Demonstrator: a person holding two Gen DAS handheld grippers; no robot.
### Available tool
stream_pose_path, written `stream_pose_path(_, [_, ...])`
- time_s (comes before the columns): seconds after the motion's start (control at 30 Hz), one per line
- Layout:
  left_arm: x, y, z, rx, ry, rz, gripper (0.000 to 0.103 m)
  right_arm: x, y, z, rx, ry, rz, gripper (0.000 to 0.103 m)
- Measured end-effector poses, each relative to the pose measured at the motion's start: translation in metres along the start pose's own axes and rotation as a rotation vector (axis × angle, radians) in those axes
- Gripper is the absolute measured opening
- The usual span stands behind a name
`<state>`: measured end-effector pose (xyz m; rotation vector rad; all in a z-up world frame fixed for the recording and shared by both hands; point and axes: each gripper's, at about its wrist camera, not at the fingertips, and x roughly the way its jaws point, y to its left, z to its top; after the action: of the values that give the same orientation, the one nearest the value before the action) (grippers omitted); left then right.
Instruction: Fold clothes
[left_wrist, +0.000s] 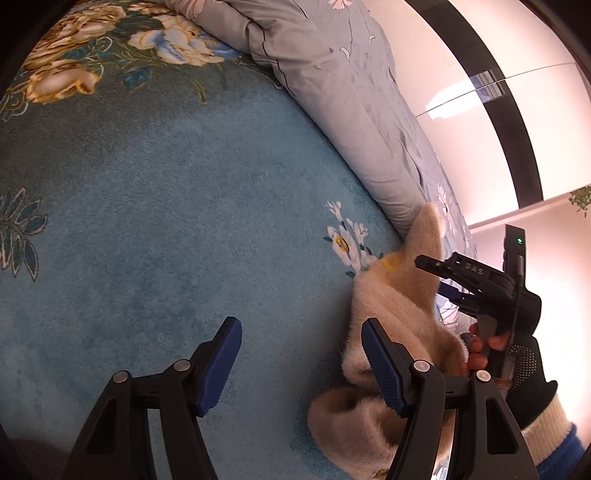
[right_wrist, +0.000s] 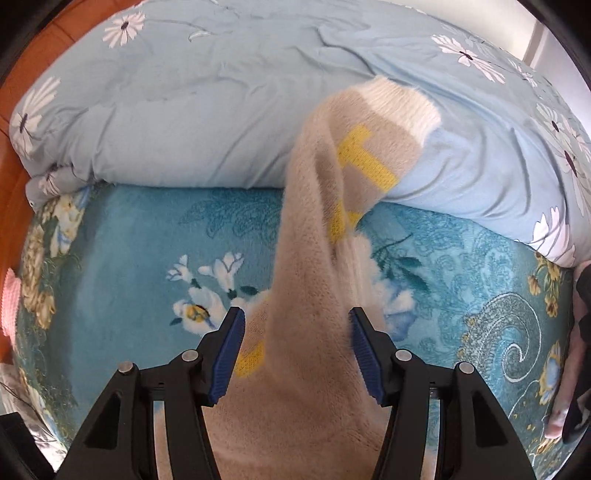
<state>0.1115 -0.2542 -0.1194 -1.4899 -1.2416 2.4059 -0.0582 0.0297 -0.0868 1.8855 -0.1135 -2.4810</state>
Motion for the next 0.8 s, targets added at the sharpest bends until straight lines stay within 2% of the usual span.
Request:
stream_pose_path(0.13, [0.000, -0.001, -0.002, 0.008, 0.004, 0.003, 0.071, 0.003, 0.003, -0.004, 0.000, 0.010, -0.038, 0.057])
stream_pose_path(0.17, [-0.001, -0.001, -0.002, 0.009, 0.003, 0.004, 0.071, 0.002, 0.002, -0.005, 0.007, 0.009, -0.049, 0.044])
stream_pose_path(0.27, [-0.001, -0.002, -0.003, 0.016, 0.004, 0.009, 0.071, -0.009, -0.005, -0.011, 0.042, 0.006, -0.020, 0.021])
stream_pose_path(0.33, [-0.002, -0.002, -0.004, 0.022, 0.004, 0.013, 0.071, -0.023, -0.012, -0.016, 0.068, -0.011, 0.024, 0.017])
stream_pose_path(0.5, [-0.006, -0.003, -0.007, 0.030, -0.005, 0.012, 0.071, -0.084, -0.037, -0.037, 0.132, -0.143, 0.158, 0.016])
stream_pose_path(0.63, [-0.008, -0.004, -0.011, 0.037, 0.003, -0.001, 0.071, -0.147, -0.071, -0.066, 0.186, -0.286, 0.216, 0.016])
stream_pose_path(0.8, [-0.004, -0.014, -0.018, 0.072, 0.028, 0.001, 0.071, -0.219, -0.133, -0.119, 0.293, -0.448, 0.171, 0.016])
